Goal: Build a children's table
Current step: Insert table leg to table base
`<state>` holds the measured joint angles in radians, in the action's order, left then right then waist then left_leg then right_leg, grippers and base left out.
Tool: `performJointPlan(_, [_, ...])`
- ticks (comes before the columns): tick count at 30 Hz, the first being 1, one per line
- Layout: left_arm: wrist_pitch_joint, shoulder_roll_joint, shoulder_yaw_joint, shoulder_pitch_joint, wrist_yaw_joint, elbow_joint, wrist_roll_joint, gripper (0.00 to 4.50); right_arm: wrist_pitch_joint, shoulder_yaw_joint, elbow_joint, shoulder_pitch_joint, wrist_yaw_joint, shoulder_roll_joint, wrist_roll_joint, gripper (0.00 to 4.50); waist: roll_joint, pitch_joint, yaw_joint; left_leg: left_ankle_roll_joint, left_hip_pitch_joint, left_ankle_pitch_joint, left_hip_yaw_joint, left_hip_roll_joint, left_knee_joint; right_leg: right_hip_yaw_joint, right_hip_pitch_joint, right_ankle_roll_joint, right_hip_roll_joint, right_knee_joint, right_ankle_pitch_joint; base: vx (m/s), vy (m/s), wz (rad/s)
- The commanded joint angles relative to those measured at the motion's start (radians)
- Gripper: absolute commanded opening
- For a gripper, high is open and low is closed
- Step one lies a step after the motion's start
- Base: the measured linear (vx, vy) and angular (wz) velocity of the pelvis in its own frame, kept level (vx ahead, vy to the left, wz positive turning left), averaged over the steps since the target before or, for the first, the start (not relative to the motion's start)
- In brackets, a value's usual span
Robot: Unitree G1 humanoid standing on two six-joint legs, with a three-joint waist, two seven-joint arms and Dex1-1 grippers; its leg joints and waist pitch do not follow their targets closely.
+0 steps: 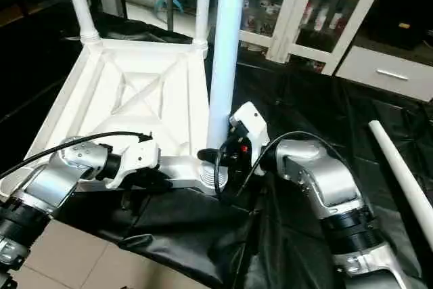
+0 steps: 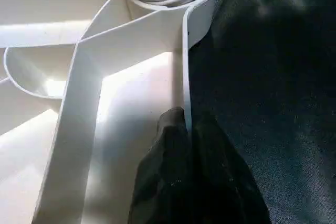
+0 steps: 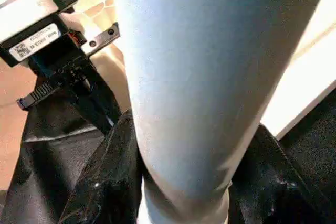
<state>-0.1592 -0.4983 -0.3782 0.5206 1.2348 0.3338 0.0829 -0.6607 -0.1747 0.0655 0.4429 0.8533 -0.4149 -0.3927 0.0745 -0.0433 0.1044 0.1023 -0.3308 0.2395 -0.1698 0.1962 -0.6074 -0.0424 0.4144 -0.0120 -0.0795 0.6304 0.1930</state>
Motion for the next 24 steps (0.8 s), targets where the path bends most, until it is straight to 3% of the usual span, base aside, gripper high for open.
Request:
performJointPlan(1, [-0.003, 0.014, -0.034, -0.023, 0.013, -0.02, -0.003, 0.0, -0.001, 0.011, 0.022, -0.022, -0.015, 0.005, -0.009, 1.85, -0.003, 0.054, 0.002, -0.021, -0.007, 0.007, -0.001, 0.025, 0.077, 0.04, -0.059, -0.217, -0.058, -0.052, 0.03, 0.0, 0.0, 0.0])
performJointPlan(12, [-0.01, 0.012, -0.031, -0.025, 0.006, -0.028, -0.003, 0.0, 0.095, 0.091, 0.065, -0.13, -0.069, 0.058, -0.012, 1.85, 0.001, 0.053, 0.001, -0.016, -0.007, 0.036, 0.0, 0.026, 0.081, 0.039, -0.057, -0.207, -0.058, -0.058, 0.064, 0.0, 0.0, 0.0])
performJointPlan(24, [-0.01, 0.013, -0.028, -0.01, -0.001, -0.015, 0.0, 0.0, 0.258, 0.08, 0.017, -0.247, -0.093, 0.105, 0.029, 1.85, -0.002, 0.052, 0.001, -0.007, -0.007, 0.068, 0.002, 0.027, 0.086, 0.039, -0.057, -0.19, -0.057, -0.062, 0.081, 0.0, 0.0, 0.0])
